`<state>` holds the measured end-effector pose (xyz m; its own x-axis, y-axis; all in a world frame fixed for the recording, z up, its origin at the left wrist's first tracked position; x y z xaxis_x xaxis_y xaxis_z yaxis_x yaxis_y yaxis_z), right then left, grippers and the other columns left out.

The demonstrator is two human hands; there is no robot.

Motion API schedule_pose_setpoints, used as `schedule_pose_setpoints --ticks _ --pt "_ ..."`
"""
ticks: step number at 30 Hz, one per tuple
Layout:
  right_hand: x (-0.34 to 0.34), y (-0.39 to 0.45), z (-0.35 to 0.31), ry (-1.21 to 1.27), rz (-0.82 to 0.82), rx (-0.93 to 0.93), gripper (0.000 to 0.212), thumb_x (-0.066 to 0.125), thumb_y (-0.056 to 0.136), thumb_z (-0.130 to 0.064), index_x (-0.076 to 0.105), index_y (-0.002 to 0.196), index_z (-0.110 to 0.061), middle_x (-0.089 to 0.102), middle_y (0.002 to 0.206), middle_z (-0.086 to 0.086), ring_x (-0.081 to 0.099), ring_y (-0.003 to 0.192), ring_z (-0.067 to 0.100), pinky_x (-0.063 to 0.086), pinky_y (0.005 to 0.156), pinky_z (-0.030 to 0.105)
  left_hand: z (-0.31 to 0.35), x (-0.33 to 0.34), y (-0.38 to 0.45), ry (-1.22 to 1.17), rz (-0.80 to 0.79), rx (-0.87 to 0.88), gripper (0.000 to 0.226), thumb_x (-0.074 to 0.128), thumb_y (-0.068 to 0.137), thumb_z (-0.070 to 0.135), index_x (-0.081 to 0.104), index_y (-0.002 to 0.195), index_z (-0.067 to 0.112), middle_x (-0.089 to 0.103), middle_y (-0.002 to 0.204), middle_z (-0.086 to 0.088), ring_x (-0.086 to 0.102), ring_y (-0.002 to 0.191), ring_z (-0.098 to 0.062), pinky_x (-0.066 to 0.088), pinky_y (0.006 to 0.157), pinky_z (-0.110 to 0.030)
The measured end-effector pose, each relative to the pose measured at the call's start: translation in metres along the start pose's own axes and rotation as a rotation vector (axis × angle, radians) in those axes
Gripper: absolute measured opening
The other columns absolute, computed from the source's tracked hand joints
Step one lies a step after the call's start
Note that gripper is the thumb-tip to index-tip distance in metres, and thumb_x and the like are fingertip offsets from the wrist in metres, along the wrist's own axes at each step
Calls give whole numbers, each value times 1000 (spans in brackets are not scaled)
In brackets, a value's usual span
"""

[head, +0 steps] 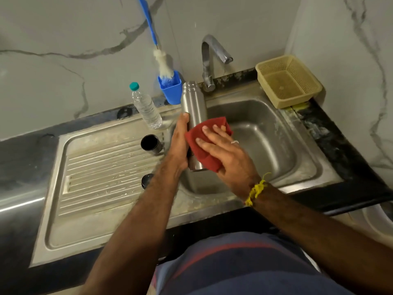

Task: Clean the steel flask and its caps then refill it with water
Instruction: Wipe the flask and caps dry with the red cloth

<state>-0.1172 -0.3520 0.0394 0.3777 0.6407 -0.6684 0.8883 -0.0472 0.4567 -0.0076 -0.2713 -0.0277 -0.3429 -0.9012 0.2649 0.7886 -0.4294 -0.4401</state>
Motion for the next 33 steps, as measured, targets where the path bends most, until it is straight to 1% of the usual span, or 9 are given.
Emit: schedule_pose_setpoints --ticks 3,5,8,16,19,23,27,30,33 --pt "-4 4 14 62 104 185 60 63 78 1 59 137 -13 48 149 11 41 141 33 39 114 50 1 4 0 8 2 -21 62 38 102 59 62 129 8 75 107 -20 73 99 -32 62 79 -43" --pt "2 1 -2 14 49 81 61 63 78 0 58 138 -11 47 151 12 36 144 35 36 116 48 1 8 1 6 -4 -83 66 38 101 61 62 126 5 75 103 -20 74 91 -29 62 75 -39" --pt "3 -26 -6 -37 -49 -118 66 70 80 0 53 142 -12 42 154 12 32 147 34 38 113 52 14 -9 14 79 148 11 60 46 100 59 58 134 11 72 115 -20 74 93 -28 62 73 -38" --pt "-8 -32 13 79 79 -68 59 71 82 5 57 138 -9 48 149 15 44 140 30 41 112 48 27 -7 11 61 220 16 48 45 104 54 60 125 14 76 84 -7 75 67 -16 59 59 -30" --pt "-10 -28 26 222 194 148 68 70 74 13 56 137 -7 51 147 15 50 136 26 46 107 49 18 -5 7 -12 206 -16 47 49 101 57 62 118 14 78 95 -14 77 81 -25 64 73 -42" --pt "-1 -24 6 179 116 -20 56 68 80 10 61 133 -6 50 147 15 43 141 30 35 117 47 8 -2 3 -102 111 -36 61 43 101 60 60 127 7 73 111 -25 73 100 -39 60 87 -55" --pt "2 -20 26 291 213 187 60 68 76 13 62 133 -6 52 145 14 49 137 27 41 112 50 -10 -6 5 -77 75 -85 76 42 97 67 58 133 2 66 124 -31 69 112 -40 55 95 -59" --pt "5 -27 12 243 140 7 56 70 81 7 59 135 -4 47 149 17 41 142 33 33 118 49 -17 0 1 -80 -30 -162 105 59 76 84 53 142 2 60 136 -26 59 128 -40 46 109 -58" --pt "1 -33 28 266 153 12 62 73 78 12 58 136 -5 48 148 15 44 141 28 38 115 49 -22 -15 14 7 75 -96 96 75 70 79 51 142 19 60 135 -29 61 123 -48 46 101 -69"
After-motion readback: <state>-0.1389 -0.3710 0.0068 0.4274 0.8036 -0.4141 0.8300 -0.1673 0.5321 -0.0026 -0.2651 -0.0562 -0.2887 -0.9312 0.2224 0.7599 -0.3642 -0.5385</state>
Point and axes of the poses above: each hand's wrist, its own y-axis towards the middle knuckle, its own x-axis out of the palm, z = x × y, the point moved 8 cm from there along y, towards the middle knuckle
